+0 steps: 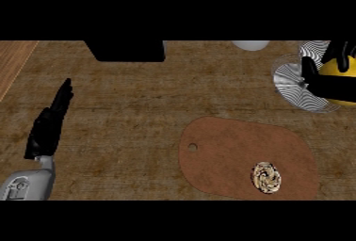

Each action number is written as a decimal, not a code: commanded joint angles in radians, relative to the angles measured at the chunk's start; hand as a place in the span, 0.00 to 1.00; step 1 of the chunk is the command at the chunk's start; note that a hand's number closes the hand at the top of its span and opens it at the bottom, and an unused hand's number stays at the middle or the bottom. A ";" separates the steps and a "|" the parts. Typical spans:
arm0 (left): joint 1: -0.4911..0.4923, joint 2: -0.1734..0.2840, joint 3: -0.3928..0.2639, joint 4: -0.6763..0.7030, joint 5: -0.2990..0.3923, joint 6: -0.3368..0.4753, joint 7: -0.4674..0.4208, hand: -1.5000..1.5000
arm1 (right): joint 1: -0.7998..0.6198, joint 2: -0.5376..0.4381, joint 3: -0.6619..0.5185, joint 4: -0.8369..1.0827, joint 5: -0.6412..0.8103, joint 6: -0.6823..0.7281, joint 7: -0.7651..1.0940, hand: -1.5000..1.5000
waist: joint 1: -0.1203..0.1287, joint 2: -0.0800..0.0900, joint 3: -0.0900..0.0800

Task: Pick the lemon from the cutting board and place it in the tiered basket

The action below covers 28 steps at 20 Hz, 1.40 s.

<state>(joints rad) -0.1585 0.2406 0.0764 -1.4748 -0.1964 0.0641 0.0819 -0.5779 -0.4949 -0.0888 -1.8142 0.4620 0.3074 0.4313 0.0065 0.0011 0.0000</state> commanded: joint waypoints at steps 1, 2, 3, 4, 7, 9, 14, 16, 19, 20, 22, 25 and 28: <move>0.041 -0.013 -0.009 -0.015 -0.004 -0.005 -0.029 0.50 | -0.038 -0.078 -0.036 0.155 0.056 -0.007 -0.161 1.00 | 0.005 0.001 0.000; 0.025 0.002 0.000 -0.025 -0.004 -0.010 0.000 0.50 | -0.028 -0.068 0.009 0.193 0.137 -0.058 -0.185 1.00 | 0.009 0.003 0.000; 0.007 -0.035 -0.017 0.015 -0.017 0.015 -0.018 0.50 | -0.034 -0.080 0.003 0.228 0.159 -0.081 -0.222 1.00 | 0.005 0.004 0.000; -0.030 0.005 0.022 0.074 0.004 -0.010 -0.047 0.50 | -0.077 -0.112 0.001 0.297 0.192 -0.091 -0.239 1.00 | 0.010 0.008 0.000; -0.010 0.022 0.021 0.010 0.022 -0.042 -0.009 0.50 | -0.080 -0.178 0.012 0.368 0.296 -0.133 -0.269 1.00 | 0.016 0.006 0.000; -0.039 0.004 0.011 0.014 0.008 -0.021 0.002 0.50 | -0.146 -0.192 0.039 0.450 0.371 -0.169 -0.267 1.00 | 0.022 0.008 0.000; -0.006 0.011 0.015 -0.022 0.013 -0.042 0.012 0.50 | -0.190 -0.208 -0.023 0.699 0.378 -0.269 -0.447 1.00 | 0.013 0.004 0.000; -0.020 -0.019 0.001 0.018 -0.018 -0.005 -0.012 0.50 | -0.243 -0.172 0.009 0.815 0.413 -0.318 -0.508 1.00 | 0.014 0.006 0.000; 0.007 -0.054 -0.022 0.024 -0.048 0.028 -0.038 0.50 | -0.325 -0.215 -0.019 0.925 0.389 -0.254 -0.580 1.00 | 0.014 0.005 0.000; -0.023 -0.027 -0.002 0.004 -0.025 -0.001 -0.007 0.50 | -0.306 -0.231 -0.029 0.968 0.394 -0.281 -0.634 1.00 | 0.013 0.005 0.000; -0.033 0.029 0.041 -0.007 0.023 -0.060 -0.003 0.50 | -0.335 -0.225 -0.051 1.070 0.368 -0.281 -0.693 1.00 | 0.027 0.008 0.001; -0.063 0.013 0.029 0.018 -0.003 -0.042 0.040 0.50 | -0.349 -0.197 -0.052 1.096 0.356 -0.242 -0.701 1.00 | 0.011 0.003 0.000; -0.016 -0.007 0.029 0.029 0.005 -0.037 -0.031 0.50 | -0.348 -0.171 -0.034 1.211 0.388 -0.274 -0.759 1.00 | 0.017 0.006 0.000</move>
<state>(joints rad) -0.1842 0.2382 0.1003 -1.4376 -0.2009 0.0332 0.0566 -0.9142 -0.6950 -0.1313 -0.6988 0.8369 0.0384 -0.2801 0.0242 0.0076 0.0004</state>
